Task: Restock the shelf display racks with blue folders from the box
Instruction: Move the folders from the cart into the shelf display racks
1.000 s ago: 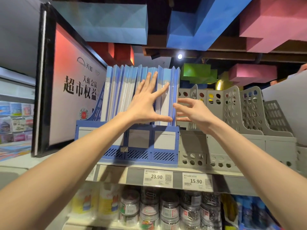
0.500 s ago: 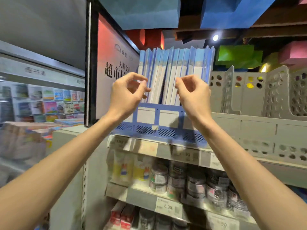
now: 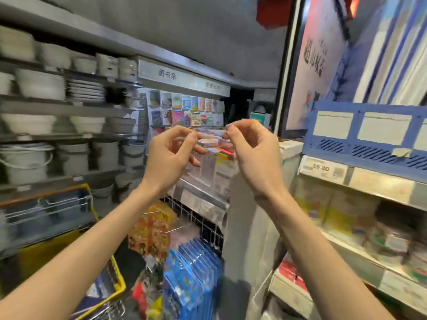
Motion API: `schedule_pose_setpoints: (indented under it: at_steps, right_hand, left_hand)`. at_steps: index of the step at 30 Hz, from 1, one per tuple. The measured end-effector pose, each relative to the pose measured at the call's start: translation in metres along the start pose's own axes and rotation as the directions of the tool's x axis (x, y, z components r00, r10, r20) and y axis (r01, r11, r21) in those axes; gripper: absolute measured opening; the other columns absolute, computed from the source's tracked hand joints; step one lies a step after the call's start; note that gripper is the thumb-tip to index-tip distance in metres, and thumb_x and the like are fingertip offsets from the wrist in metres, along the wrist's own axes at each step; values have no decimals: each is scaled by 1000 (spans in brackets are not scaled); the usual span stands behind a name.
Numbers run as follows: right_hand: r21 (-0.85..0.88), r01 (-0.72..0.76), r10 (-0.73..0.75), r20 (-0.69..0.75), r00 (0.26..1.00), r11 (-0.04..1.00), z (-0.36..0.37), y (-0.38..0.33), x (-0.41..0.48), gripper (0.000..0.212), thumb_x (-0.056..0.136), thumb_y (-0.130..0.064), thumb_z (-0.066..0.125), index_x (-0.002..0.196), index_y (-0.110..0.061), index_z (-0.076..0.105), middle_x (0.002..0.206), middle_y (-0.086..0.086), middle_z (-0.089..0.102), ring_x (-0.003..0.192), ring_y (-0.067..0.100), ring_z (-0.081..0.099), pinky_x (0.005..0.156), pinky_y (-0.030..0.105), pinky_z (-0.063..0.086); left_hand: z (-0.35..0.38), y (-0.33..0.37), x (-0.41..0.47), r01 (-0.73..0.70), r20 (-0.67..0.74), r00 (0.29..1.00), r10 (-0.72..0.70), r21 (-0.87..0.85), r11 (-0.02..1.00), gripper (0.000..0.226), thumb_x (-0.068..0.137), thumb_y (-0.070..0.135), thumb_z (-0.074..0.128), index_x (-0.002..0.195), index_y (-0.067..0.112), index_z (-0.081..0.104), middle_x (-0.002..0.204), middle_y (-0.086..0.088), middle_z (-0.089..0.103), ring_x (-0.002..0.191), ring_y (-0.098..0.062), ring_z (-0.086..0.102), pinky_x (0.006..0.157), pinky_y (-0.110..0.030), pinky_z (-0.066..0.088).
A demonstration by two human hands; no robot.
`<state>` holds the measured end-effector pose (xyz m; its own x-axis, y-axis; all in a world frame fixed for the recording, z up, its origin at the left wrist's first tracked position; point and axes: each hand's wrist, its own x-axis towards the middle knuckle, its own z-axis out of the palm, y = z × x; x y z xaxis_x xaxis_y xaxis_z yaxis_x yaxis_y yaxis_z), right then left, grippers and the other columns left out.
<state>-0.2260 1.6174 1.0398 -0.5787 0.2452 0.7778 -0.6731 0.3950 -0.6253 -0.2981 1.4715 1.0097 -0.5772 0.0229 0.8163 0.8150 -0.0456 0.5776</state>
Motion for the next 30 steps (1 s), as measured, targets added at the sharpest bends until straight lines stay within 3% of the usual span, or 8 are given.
schedule_pose_setpoints:
  at_steps: [5,7,10,14,16,19,26,30]
  right_hand:
    - [51,-120,115,89,989,991,125,27,-37,5,87,-29,61,84,-28,65,85,-2,74,82,18,70,78,48,58]
    - [77,-191,182,106,978,979,172,43,-52,5,89,-21,64,89,-23,68,86,-2,74,83,15,70,82,47,57]
    - [95,-313,299,132,945,945,243,68,-74,7,90,-13,64,94,-16,69,88,0,73,85,15,69,83,47,57]
    - [84,-473,454,176,873,877,321,103,-105,9,80,-25,61,88,-27,66,88,1,73,87,23,71,82,53,57]
    - [79,-541,518,201,831,837,354,120,-121,11,76,-29,59,85,-28,65,87,1,74,84,25,71,81,55,57]
    - [81,-650,618,239,749,756,396,150,-144,10,73,-29,59,80,-30,66,83,2,75,78,22,72,80,54,58]
    - [-3,-839,783,362,506,544,494,232,-190,16,92,-7,56,89,-18,66,84,4,71,65,15,63,59,29,49]
    - [-91,-887,839,380,389,453,541,285,-213,16,94,-7,53,87,-17,64,86,4,70,66,16,63,60,29,49]
  left_hand:
    - [-110,-81,-25,125,-43,991,-123,47,991,20,102,16,58,94,0,67,78,-7,76,63,-29,72,51,-34,57]
    - [-151,-114,-33,194,-62,980,-190,79,978,22,99,21,59,92,2,68,76,-6,76,59,-32,71,50,-33,56]
    - [-210,-163,-43,299,-77,953,-291,132,945,22,97,24,59,91,5,68,76,-10,76,54,-27,68,51,-31,54]
    - [-273,-215,-68,427,-102,904,-415,158,890,17,101,11,57,93,0,67,79,-20,73,65,-22,72,53,-34,57]
    - [-303,-237,-84,496,-124,868,-480,218,841,17,102,11,57,95,-2,67,79,-19,74,59,-16,70,51,-28,55]
    - [-343,-266,-112,591,-171,807,-566,263,763,17,101,14,59,95,1,69,77,-13,75,54,-23,68,51,-31,56]
    - [-420,-343,-170,777,-257,622,-739,320,542,17,102,22,58,100,8,67,79,-4,76,54,-26,69,49,-21,48]
    - [-448,-388,-186,841,-275,524,-806,319,438,17,103,26,57,105,11,64,85,-7,76,59,-30,69,53,-25,53]
